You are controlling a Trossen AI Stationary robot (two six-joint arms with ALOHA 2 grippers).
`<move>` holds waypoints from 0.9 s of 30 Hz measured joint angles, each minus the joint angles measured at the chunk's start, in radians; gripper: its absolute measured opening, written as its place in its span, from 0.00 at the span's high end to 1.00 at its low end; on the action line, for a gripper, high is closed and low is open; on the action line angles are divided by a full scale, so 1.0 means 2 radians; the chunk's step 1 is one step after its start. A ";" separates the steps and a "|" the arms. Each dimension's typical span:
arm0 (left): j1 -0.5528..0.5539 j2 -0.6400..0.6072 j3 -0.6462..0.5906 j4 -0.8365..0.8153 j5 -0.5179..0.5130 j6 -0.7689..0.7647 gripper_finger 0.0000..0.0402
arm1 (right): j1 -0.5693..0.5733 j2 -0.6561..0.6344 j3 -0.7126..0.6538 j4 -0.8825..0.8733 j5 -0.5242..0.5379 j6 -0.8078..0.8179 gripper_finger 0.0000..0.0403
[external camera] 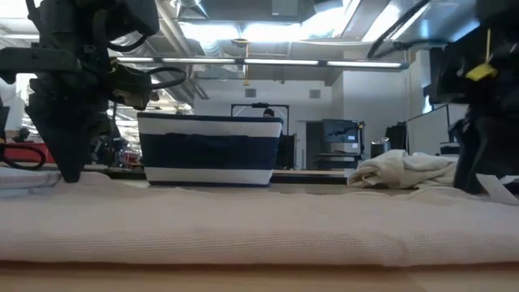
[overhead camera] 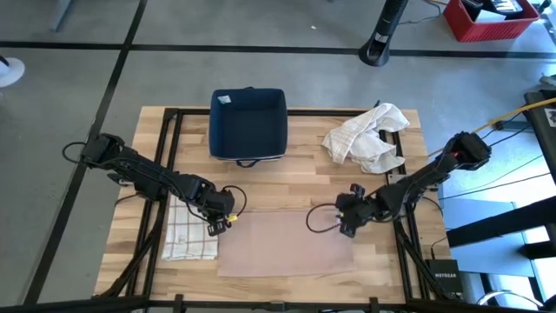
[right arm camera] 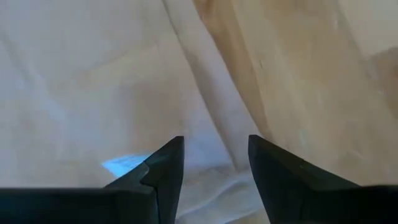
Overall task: Fold towel
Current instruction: Fold the light brown towel
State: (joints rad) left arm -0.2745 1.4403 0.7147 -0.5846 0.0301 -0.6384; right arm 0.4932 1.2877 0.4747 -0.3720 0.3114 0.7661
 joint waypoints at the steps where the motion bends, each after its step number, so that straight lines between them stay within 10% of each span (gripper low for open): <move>1: 0.000 0.000 0.000 0.000 0.000 0.000 0.99 | -0.007 0.000 -0.006 0.012 -0.010 -0.009 0.55; 27: 0.000 0.000 0.000 0.000 -0.001 0.005 0.99 | -0.031 -0.005 -0.022 0.099 -0.242 -0.083 0.55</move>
State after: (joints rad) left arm -0.2745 1.4403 0.7151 -0.5838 0.0288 -0.6281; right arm 0.4313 1.2778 0.4301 -0.1740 -0.1726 0.6001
